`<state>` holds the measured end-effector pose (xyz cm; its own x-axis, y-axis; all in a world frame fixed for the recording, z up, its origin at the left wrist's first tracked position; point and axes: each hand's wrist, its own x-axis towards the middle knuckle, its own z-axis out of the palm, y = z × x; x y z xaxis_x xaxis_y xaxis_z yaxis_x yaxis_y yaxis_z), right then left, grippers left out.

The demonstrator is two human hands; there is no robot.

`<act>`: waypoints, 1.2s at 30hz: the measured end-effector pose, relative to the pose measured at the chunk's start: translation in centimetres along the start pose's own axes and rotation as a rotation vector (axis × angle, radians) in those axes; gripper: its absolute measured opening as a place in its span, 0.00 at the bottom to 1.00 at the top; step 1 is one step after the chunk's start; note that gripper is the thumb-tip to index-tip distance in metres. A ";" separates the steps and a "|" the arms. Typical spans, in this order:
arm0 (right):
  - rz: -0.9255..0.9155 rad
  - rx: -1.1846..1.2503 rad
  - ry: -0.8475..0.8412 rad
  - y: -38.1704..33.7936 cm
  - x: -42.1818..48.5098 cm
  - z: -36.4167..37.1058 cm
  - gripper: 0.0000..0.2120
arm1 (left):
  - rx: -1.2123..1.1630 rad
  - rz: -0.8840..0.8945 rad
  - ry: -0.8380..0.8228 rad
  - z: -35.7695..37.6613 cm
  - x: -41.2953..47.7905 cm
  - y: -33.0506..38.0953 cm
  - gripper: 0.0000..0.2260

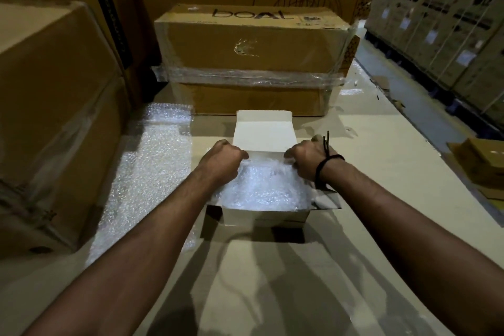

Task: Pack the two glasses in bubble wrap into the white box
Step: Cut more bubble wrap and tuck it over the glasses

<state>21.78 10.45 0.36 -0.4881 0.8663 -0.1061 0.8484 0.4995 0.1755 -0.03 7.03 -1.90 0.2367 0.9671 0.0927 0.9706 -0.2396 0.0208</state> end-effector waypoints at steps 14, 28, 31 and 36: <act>-0.041 0.000 -0.190 0.8 -1.3 -0.9 0.29 | -0.063 0.080 -0.015 -1.8 -0.9 -1.4 0.13; -0.060 -0.178 -0.478 -0.7 -1.6 0.2 0.44 | 0.169 0.055 -0.387 -1.4 -2.3 -0.2 0.16; -0.062 0.039 -0.353 -0.2 -1.8 -1.2 0.46 | 0.063 0.053 -0.331 -1.8 -3.0 -0.3 0.23; -0.079 -0.040 -0.339 -2.6 -1.2 0.9 0.50 | 0.245 0.035 -0.378 0.3 -3.1 1.2 0.37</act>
<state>20.37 8.12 -0.83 -0.4507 0.7774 -0.4387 0.7984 0.5709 0.1914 0.39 3.81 -2.48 0.2244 0.9329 -0.2816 0.9324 -0.2895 -0.2164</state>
